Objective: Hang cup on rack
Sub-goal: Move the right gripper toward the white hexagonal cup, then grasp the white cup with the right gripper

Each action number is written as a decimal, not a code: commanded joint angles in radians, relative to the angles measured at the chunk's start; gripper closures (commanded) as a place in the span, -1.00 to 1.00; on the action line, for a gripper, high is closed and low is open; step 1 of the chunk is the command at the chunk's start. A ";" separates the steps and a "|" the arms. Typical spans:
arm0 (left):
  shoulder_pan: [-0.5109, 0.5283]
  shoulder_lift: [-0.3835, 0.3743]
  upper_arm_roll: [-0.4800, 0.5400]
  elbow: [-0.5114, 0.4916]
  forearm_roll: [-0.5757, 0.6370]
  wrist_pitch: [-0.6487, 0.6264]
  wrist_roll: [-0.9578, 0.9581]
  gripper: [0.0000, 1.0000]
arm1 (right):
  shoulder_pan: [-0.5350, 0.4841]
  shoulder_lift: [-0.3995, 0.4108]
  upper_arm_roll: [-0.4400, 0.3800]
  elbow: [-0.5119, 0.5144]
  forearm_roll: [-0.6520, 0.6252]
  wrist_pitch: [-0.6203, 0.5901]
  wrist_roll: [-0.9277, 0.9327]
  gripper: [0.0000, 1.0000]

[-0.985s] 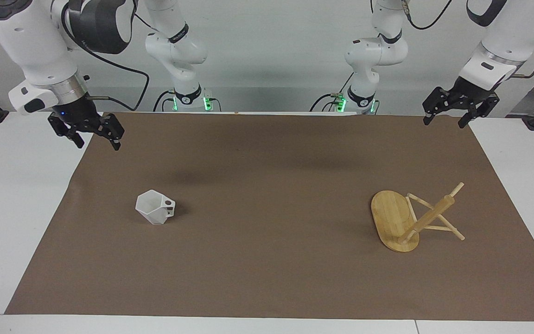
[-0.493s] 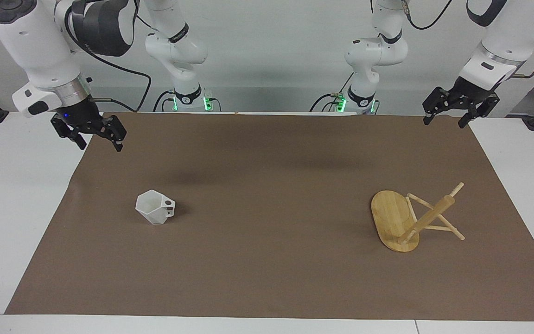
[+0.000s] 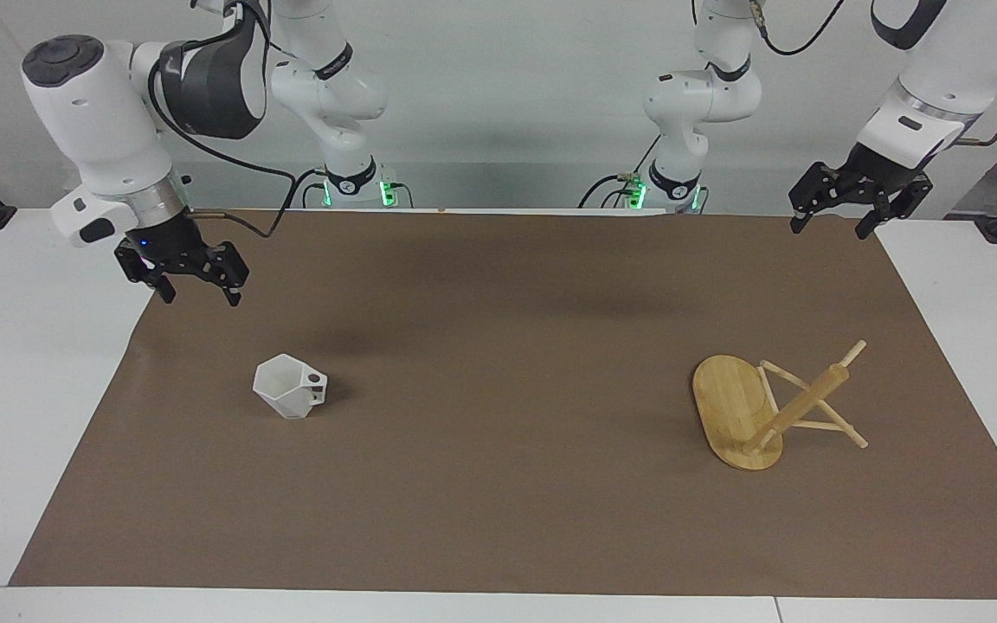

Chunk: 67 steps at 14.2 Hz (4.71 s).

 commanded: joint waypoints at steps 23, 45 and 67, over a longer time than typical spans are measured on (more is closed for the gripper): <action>0.002 -0.011 -0.002 -0.010 0.014 -0.010 -0.009 -1.00 | 0.011 0.171 0.004 -0.182 -0.011 0.413 0.030 -1.00; 0.004 -0.011 -0.002 -0.010 0.014 -0.010 -0.009 -1.00 | 0.012 0.196 0.005 -0.220 -0.011 0.439 0.028 -0.48; 0.004 -0.016 0.001 -0.014 0.014 -0.003 -0.017 -1.00 | 0.027 0.196 0.007 -0.214 -0.011 0.421 0.031 1.00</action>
